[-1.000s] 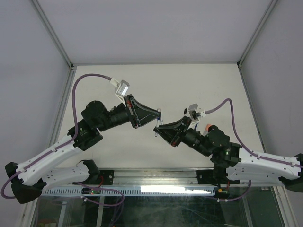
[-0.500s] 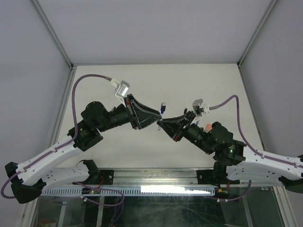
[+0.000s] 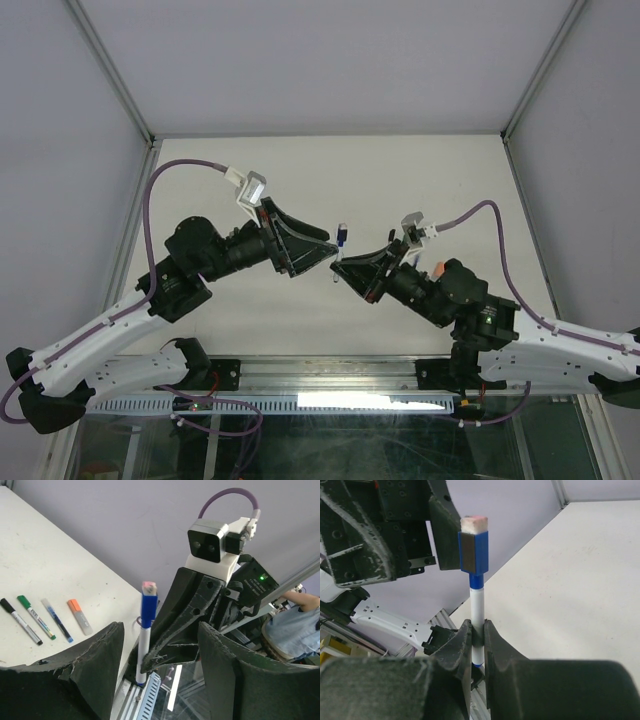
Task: Insert the pens into the pen caps
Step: Press the pen cap onto the pen.
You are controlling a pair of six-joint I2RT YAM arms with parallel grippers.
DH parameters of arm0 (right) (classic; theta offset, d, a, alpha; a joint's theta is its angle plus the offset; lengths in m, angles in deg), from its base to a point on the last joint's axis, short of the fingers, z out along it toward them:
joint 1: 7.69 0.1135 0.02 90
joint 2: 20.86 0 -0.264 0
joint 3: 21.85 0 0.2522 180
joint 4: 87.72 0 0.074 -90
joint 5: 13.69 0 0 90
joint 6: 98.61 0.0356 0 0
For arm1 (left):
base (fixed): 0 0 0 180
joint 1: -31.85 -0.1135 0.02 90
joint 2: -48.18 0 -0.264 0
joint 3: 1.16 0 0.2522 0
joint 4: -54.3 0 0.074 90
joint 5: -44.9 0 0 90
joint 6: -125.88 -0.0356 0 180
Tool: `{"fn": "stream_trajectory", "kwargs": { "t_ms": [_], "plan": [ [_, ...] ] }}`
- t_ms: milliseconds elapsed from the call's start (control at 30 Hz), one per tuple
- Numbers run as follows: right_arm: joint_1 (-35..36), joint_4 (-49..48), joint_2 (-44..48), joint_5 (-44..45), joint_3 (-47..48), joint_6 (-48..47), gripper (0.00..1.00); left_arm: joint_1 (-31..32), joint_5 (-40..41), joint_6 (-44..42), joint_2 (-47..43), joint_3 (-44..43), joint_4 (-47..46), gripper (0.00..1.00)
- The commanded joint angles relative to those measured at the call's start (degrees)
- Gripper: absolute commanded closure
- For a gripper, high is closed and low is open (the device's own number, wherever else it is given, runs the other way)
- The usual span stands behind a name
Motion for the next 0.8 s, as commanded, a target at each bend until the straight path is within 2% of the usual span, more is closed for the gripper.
{"fn": "stream_trajectory", "kwargs": {
  "t_ms": [0,267,400,500,767],
  "plan": [
    [-0.03,-2.13,0.35,-4.95,-0.09,0.88,1.0,-0.12,3.02,-0.43,-0.77,-0.22,0.23,0.38],
    [-0.01,-1.87,-3.96,-9.02,2.68,-0.15,1.0,-0.12,2.21,0.02,-0.01,-0.5,0.3,0.35],
    [-0.05,-1.59,-5.6,-8.96,3.58,-0.26,1.0,-0.12,1.86,-0.07,0.01,-0.69,0.3,0.38],
    [-0.05,-2.05,-5.45,-8.49,3.64,-0.27,1.0,-0.12,1.67,-0.15,0.12,-0.57,0.35,0.41],
    [-0.04,-3.03,-3.03,-8.02,2.65,-0.35,1.0,-0.14,2.66,-0.19,0.32,-0.22,0.97,0.4]
  ]
}}
